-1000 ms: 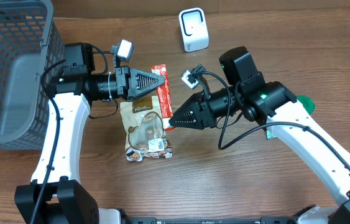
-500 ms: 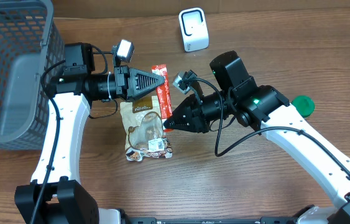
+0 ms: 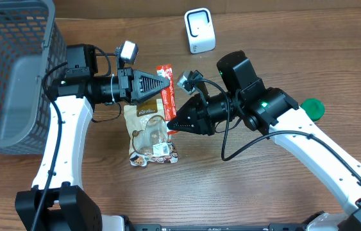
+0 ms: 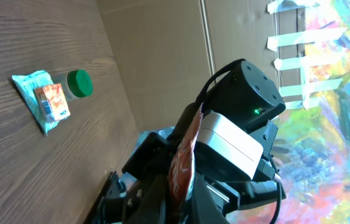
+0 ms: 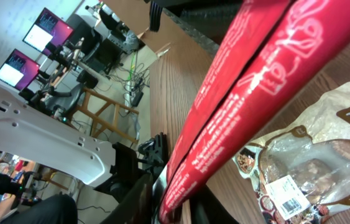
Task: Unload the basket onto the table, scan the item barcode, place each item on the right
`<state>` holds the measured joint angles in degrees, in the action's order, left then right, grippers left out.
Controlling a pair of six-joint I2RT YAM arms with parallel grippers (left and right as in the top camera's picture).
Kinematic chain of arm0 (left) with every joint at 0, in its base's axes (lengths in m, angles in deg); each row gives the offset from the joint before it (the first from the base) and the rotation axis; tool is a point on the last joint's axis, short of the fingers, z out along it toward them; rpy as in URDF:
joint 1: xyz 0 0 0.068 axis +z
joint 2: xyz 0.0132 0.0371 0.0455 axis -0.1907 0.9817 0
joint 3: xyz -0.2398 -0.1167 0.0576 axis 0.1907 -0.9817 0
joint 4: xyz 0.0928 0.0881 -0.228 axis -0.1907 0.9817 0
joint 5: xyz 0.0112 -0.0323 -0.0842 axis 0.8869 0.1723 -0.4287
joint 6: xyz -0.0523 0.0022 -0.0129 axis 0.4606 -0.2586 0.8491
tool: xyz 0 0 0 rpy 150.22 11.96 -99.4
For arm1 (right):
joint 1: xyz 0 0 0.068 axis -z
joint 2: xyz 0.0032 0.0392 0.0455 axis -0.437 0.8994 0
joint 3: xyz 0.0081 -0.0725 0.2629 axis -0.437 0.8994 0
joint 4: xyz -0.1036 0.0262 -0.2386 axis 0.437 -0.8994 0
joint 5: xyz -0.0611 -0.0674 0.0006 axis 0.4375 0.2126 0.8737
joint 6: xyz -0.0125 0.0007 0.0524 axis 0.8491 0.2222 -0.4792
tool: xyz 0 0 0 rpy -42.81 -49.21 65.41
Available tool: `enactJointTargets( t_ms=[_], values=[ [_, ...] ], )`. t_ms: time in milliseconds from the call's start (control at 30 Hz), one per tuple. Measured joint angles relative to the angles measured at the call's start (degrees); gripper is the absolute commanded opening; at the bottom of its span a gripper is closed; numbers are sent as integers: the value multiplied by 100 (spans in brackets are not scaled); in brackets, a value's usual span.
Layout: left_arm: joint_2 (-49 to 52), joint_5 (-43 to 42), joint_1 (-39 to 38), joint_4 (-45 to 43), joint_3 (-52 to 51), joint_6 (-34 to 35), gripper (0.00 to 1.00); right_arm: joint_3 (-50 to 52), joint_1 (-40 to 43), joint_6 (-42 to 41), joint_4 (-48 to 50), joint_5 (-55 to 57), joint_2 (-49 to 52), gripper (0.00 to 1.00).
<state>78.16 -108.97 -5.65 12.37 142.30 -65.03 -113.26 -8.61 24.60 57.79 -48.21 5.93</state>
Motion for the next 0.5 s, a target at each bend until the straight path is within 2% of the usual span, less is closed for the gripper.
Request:
enactJointTargets(
  t_ms=[500],
  values=[
    [0, 0, 0, -42, 0, 4, 4, 0, 282, -520, 310, 2, 0, 24]
  ],
)
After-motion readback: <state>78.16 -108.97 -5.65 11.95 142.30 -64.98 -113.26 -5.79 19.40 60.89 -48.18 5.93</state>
